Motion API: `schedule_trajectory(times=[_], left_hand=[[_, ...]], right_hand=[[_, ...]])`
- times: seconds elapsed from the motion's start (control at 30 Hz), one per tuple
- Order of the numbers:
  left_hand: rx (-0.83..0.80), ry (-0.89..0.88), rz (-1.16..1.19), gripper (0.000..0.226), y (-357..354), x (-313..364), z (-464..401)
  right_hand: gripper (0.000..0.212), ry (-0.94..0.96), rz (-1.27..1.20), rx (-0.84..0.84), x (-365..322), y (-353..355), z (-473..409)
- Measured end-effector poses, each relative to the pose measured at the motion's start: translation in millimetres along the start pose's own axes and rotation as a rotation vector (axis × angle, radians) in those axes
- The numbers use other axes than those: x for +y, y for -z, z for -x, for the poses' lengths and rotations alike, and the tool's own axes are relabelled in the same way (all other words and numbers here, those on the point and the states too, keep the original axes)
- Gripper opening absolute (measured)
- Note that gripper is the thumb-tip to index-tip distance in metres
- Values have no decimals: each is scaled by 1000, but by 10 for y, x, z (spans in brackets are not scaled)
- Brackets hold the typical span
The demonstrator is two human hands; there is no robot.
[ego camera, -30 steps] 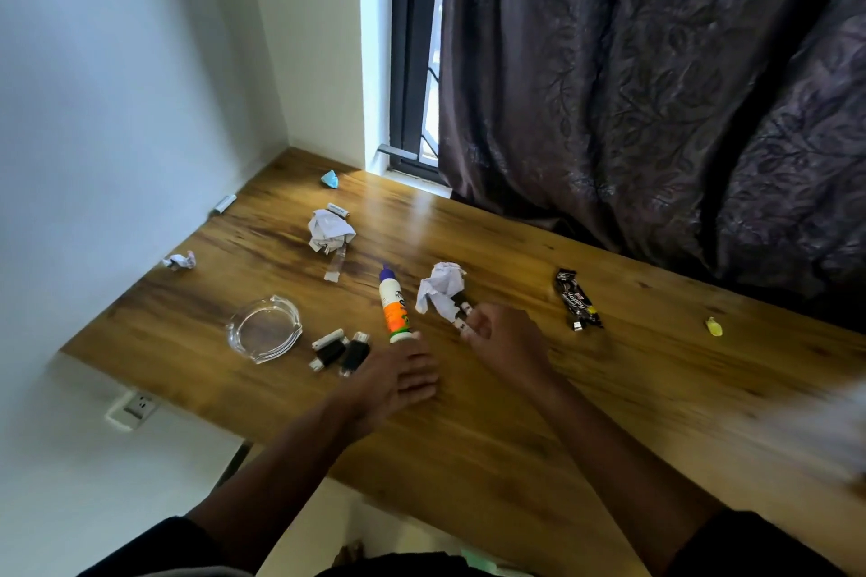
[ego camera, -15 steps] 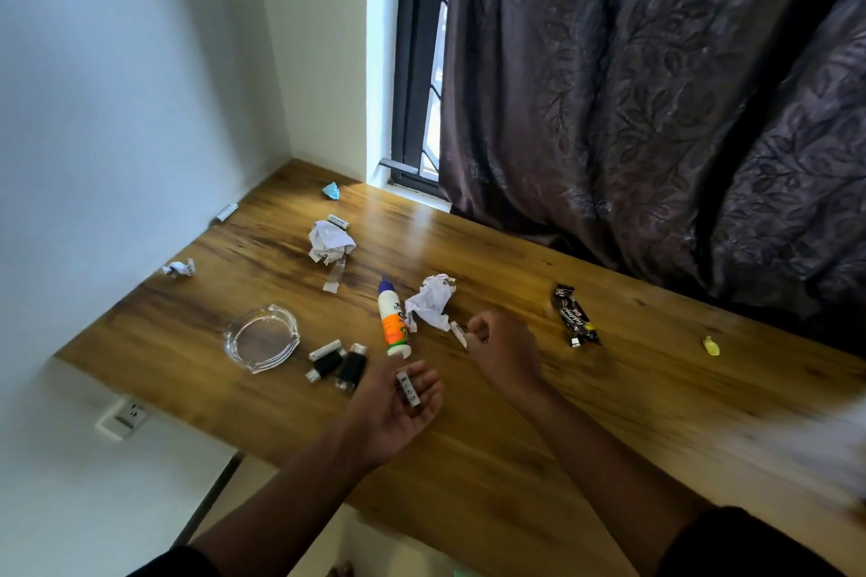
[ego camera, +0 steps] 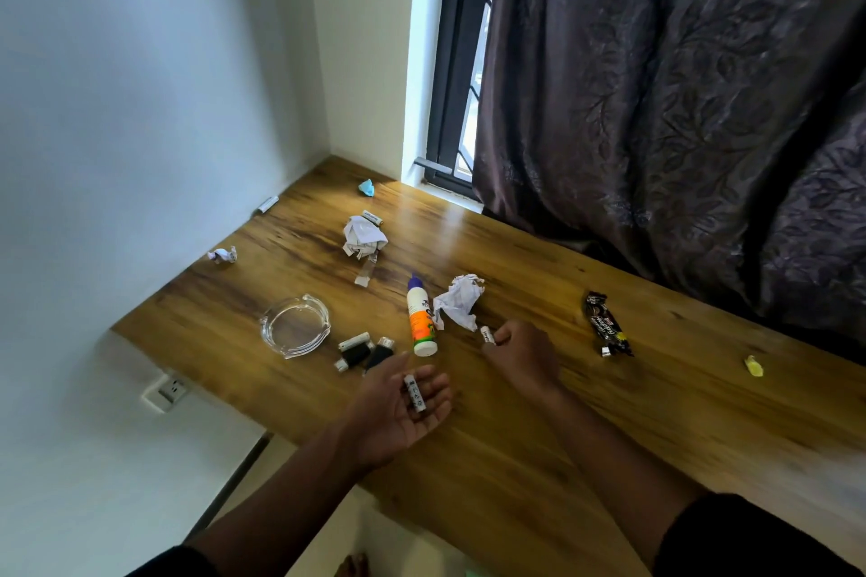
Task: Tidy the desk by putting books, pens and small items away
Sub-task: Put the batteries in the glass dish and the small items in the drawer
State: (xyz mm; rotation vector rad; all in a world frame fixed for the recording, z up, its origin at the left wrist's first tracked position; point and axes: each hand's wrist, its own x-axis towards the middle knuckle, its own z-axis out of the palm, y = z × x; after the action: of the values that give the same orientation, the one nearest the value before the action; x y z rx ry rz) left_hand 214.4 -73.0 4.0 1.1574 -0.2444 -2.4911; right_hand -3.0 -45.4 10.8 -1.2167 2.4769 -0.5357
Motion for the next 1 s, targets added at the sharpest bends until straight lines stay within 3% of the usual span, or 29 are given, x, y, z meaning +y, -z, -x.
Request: schedule_trajectory(times=[0.2,0.4,0.67,1.0], left_hand=[[-51,-9,49,64,15,-43,-24],[-124,-14,198,66,32,-48,70],[15,-102,290,49,360,82,198],[89,-216,344,46,762,382,556]], right_hand=[[14,240,-229,-24,-264,-6,466],[26,569,-49,-178,-574,-145,669],[11,603,-47,-107,-1005,-140,518],[24,762,298,-327,-1569,-775,-18]])
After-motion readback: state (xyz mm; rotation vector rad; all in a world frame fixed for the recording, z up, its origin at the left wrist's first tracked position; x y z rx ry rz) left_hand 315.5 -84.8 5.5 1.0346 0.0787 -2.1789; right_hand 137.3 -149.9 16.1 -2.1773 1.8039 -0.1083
